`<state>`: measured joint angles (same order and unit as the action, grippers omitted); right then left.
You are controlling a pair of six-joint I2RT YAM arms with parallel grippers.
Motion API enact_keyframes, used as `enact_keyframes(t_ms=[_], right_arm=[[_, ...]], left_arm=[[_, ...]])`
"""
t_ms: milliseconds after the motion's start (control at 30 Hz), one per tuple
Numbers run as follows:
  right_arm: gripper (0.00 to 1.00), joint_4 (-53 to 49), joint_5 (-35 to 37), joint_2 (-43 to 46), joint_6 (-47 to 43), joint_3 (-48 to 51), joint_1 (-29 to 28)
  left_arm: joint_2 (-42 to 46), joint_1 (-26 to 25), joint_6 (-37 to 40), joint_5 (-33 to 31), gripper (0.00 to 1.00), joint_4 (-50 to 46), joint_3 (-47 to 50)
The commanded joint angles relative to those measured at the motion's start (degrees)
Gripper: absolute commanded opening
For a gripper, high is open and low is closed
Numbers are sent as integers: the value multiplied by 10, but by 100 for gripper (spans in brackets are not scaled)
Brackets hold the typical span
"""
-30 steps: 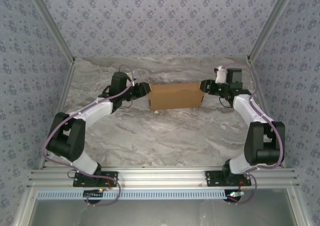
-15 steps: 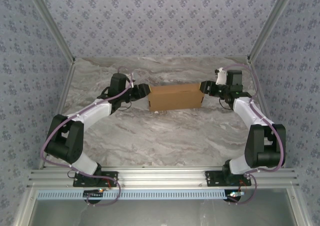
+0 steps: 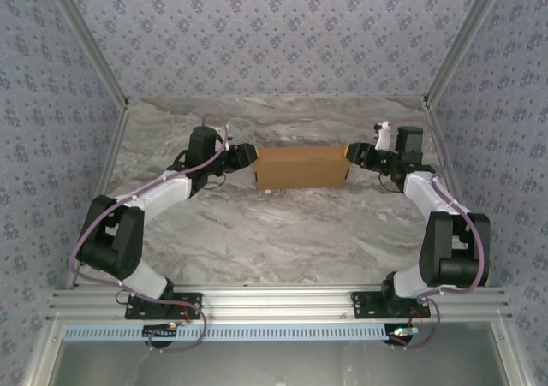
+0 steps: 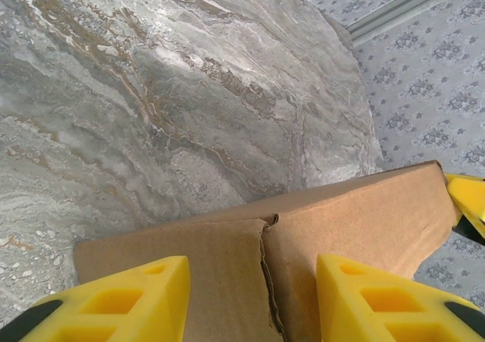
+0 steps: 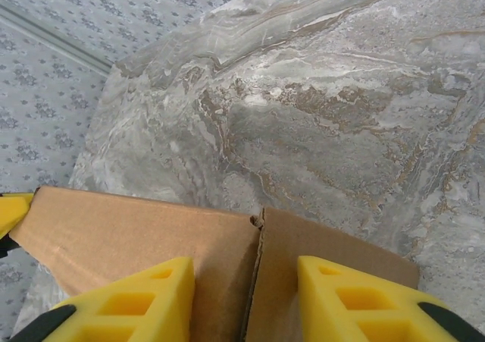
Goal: Fold the paper box
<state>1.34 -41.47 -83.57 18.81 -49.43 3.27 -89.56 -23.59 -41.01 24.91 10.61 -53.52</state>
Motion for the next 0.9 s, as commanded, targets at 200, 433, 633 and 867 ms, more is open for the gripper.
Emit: enact_keyframes(t_ms=[200, 433, 633, 867], right_arm=[[27, 7, -9, -33, 51, 118, 16], [21, 51, -12, -47, 84, 124, 16], [21, 6, 24, -24, 61, 82, 8], [22, -33, 49, -31, 30, 25, -15]], left_arm=[[-32, -4, 2, -17, 40, -56, 57], [-25, -4, -3, -18, 39, -49, 55], [7, -4, 32, -41, 53, -95, 6], [39, -4, 100, -124, 68, -175, -66]])
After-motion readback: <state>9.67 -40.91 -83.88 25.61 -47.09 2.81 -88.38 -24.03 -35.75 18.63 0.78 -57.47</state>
